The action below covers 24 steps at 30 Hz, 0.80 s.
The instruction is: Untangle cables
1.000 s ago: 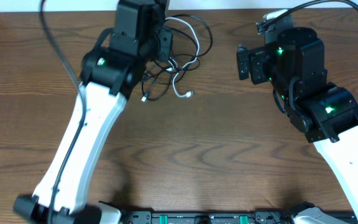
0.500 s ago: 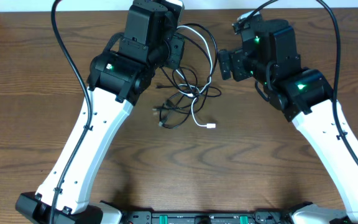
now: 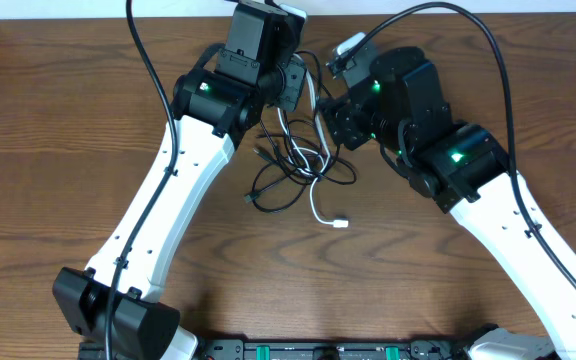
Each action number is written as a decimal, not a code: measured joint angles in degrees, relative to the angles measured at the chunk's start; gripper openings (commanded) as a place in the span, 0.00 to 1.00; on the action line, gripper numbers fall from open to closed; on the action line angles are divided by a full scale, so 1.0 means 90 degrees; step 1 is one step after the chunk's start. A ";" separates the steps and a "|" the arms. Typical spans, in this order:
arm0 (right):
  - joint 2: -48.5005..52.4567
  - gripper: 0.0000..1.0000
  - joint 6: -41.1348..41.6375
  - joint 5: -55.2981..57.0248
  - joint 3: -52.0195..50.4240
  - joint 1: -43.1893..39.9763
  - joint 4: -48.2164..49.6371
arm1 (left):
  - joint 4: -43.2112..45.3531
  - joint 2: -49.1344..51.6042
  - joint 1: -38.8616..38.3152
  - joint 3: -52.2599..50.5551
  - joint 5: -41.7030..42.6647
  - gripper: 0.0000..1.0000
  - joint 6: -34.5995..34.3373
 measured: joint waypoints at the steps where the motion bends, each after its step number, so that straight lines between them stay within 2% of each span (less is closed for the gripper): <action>1: -0.0010 0.47 -0.0012 0.0053 0.0000 -0.0002 -0.0005 | 0.0012 0.0005 0.0000 0.0000 0.0000 0.08 0.0019; 3: -0.0019 0.42 -0.0017 0.0092 0.0000 -0.0002 -0.0051 | 0.0029 0.0005 0.0000 0.0000 0.0000 0.08 0.0027; 5: -0.0029 0.54 -0.0056 0.0104 0.0000 -0.0002 -0.0073 | 0.0032 0.0005 0.0000 0.0000 0.0000 0.08 0.0027; 7: -0.0032 0.63 -0.0070 0.0129 0.0000 -0.0002 -0.0114 | 0.0032 0.0002 0.0000 0.0000 0.0000 0.07 0.0029; 10: -0.0032 0.68 -0.0097 0.0148 0.0000 -0.0002 -0.0158 | 0.0056 -0.0019 0.0000 0.0000 0.0000 0.07 0.0036; 24: 0.0301 0.58 -0.0102 0.0153 0.0000 -0.0002 -0.0175 | -0.0100 -0.0855 0.0000 -0.0002 0.0002 0.08 0.0046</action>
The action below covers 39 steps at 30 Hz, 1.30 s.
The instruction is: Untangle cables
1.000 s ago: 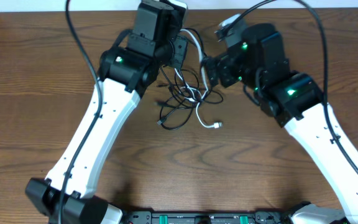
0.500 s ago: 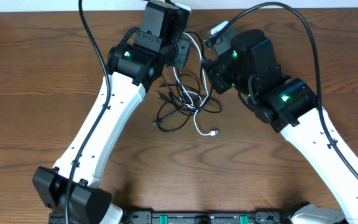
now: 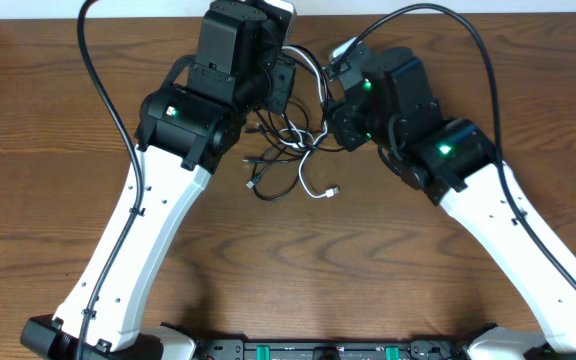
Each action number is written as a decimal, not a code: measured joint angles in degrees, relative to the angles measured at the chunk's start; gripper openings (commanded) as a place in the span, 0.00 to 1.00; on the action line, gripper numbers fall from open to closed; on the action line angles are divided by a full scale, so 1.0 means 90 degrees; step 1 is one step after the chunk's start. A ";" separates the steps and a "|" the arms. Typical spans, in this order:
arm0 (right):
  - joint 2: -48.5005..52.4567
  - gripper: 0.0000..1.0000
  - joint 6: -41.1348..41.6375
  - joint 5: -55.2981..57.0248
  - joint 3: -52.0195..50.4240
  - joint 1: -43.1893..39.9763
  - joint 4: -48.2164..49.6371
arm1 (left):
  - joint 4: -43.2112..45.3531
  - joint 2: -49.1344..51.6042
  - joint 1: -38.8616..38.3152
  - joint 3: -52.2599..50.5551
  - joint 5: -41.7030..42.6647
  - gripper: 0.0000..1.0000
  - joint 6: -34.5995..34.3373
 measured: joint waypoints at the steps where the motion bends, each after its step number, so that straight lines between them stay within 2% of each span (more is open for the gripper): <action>1: 0.0073 0.58 0.0002 0.0000 0.0000 0.0000 0.0002 | -0.0041 0.0000 0.0000 0.0000 -0.0002 0.07 0.0000; 7: 0.0189 0.56 0.0000 0.0000 0.0000 0.0000 0.0170 | -0.0097 0.0000 0.0000 0.0000 -0.0002 0.07 0.0000; 9: 0.0189 0.45 0.0000 -0.0002 0.0000 0.0000 0.0272 | -0.0121 0.0000 0.0000 0.0000 -0.0002 0.07 0.0000; 12: 0.0189 0.18 0.0015 -0.0002 0.0000 0.0000 0.0376 | -0.0187 0.0000 0.0000 0.0000 -0.0002 0.07 0.0000; 13: 0.0192 0.06 -0.0027 -0.0005 0.0000 0.0000 0.0386 | -0.0204 0.0000 0.0000 0.0000 -0.0002 0.08 0.0000; 14: 0.0194 0.01 0.0022 -0.0005 0.0000 0.0000 0.0418 | -0.0206 0.0000 0.0000 0.0000 0.0000 0.07 0.0000; 20: 0.0318 0.01 -0.0002 -0.0010 0.0000 0.0002 0.0503 | -0.0265 0.0000 0.0000 0.0000 -0.0002 0.07 0.0000; 22: 0.0376 0.01 0.0000 -0.0010 0.0000 0.0000 0.0505 | -0.0306 0.0000 0.0000 0.0000 -0.0002 0.11 0.0000; 26: 0.0410 0.01 0.0000 0.0051 0.0000 0.0000 0.0508 | -0.0350 0.0000 0.0000 0.0000 -0.0002 0.33 -0.0017; 30: 0.0410 0.01 0.0007 0.0216 0.0000 0.0000 0.0525 | -0.0352 0.0000 -0.0002 0.0000 0.0000 0.64 -0.0005; 31: 0.0410 0.01 0.0007 0.0287 0.0000 -0.0010 0.0539 | -0.0350 0.0000 -0.0002 0.0000 -0.0005 0.67 0.0000; 39: -0.0136 0.01 0.0024 0.0600 0.0000 -0.0284 0.0612 | -0.0352 0.0000 0.0000 0.0000 -0.0126 0.69 0.0022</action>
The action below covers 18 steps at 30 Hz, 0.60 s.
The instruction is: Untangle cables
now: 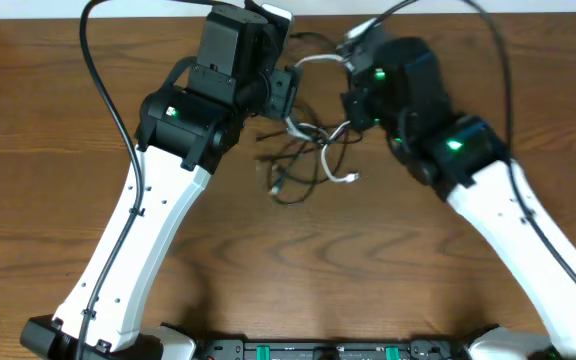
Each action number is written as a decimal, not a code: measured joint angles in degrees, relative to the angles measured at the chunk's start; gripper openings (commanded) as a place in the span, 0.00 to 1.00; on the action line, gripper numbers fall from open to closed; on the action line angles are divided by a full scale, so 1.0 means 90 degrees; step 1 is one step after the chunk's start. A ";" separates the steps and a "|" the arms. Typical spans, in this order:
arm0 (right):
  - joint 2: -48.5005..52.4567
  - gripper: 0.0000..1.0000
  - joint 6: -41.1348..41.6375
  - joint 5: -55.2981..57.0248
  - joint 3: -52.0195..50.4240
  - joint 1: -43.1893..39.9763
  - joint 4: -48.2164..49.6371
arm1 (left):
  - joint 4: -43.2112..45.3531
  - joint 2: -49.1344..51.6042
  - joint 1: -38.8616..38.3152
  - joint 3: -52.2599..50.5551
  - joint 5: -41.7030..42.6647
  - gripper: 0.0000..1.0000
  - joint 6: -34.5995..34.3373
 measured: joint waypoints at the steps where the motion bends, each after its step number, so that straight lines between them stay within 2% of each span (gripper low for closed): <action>1: -0.0304 0.01 0.0000 0.0029 0.0000 -0.0092 0.0066 | 0.0000 -0.0002 0.0000 0.0000 -0.0010 0.69 0.0000; 8: -0.1773 0.01 0.0000 -0.0408 0.0029 -0.0192 0.0209 | 0.0000 0.0012 0.0000 0.0000 -0.0024 0.69 0.0000; 16: -0.1574 0.01 0.0000 -0.0529 0.0061 -0.0192 -0.0080 | -0.0002 0.0085 0.0000 -0.0007 -0.0024 0.69 0.0000; 17: -0.1511 0.15 0.0000 -0.0488 0.0058 -0.0192 -0.0163 | 0.0000 0.0085 0.0000 -0.0007 -0.0024 0.69 0.0000; 18: -0.1472 0.40 0.0000 -0.0442 0.0058 -0.0192 -0.0250 | 0.0000 0.0085 0.0000 -0.0007 -0.0022 0.69 0.0000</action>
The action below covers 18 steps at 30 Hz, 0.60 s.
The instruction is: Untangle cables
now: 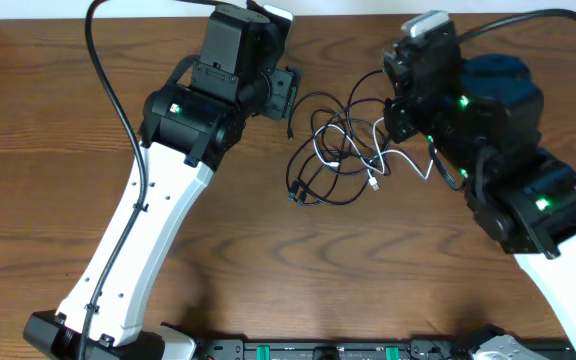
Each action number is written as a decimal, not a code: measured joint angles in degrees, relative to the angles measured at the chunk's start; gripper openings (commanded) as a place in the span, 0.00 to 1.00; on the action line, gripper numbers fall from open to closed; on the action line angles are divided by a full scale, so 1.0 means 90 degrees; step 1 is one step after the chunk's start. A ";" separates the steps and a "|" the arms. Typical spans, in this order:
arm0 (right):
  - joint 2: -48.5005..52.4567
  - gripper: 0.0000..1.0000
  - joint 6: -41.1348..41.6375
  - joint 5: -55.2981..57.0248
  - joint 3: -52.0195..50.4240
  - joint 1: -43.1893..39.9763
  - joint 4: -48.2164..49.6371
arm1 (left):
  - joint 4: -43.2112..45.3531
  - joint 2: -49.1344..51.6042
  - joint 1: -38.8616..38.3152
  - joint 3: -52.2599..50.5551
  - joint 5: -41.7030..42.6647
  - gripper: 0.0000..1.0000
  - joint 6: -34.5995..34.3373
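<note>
A tangle of black cable [320, 192] and white cable [325, 152] lies on the table between the two arms. Its strands run right, up to my right gripper [392, 118], which looks shut on them. A white plug end [373, 184] hangs loose below the bundle. My left gripper [289, 92] is just left of the tangle. A thin black strand [290, 126] hangs right beneath it. Whether its fingers hold that strand is hidden by the gripper body.
The brown wooden table [58, 170] runs wide to the left and towards the front. The arms' own black supply cables [103, 80] arc over the table on both sides. A white wall edge [118, 8] borders the back.
My right arm has moved right and towards the front. The tangle has shifted right with it and spread into looser loops. The left gripper has stayed in place.
First both grippers met over the tangle at the back middle. Then the left arm stood more upright with the bundle still between the grippers. Later the strands were stretched between them. Now the bundle lies looser, nearer the right gripper.
</note>
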 measured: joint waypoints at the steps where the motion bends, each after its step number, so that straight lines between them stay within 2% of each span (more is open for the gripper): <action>1: 0.0058 0.52 0.0027 0.0056 0.0000 0.0000 -0.0170 | -0.0002 0.0000 0.0000 0.0000 0.0000 0.69 -0.0002; 2: 0.0102 0.56 0.0029 0.0104 0.0002 0.0000 -0.0347 | 0.0000 0.0000 0.0000 0.0000 0.0002 0.69 -0.0005; 3: 0.0189 0.78 0.0036 0.0136 0.0002 0.0000 -0.0576 | -0.0005 0.0000 0.0000 0.0000 0.0015 0.70 -0.0019; 7: 0.0869 0.91 0.0131 0.0189 0.0012 0.0000 -0.1032 | -0.0012 0.0000 0.0000 -0.0005 0.0143 0.70 -0.0027; 13: 0.1877 0.92 0.0221 0.0197 0.0000 0.0000 -0.1052 | -0.0107 0.0010 0.0000 -0.0005 0.0180 0.69 -0.0027; 18: 0.2285 0.87 0.0265 0.0192 0.0000 0.0000 -0.1047 | -0.0119 0.0129 0.0000 -0.0007 0.0182 0.69 -0.0027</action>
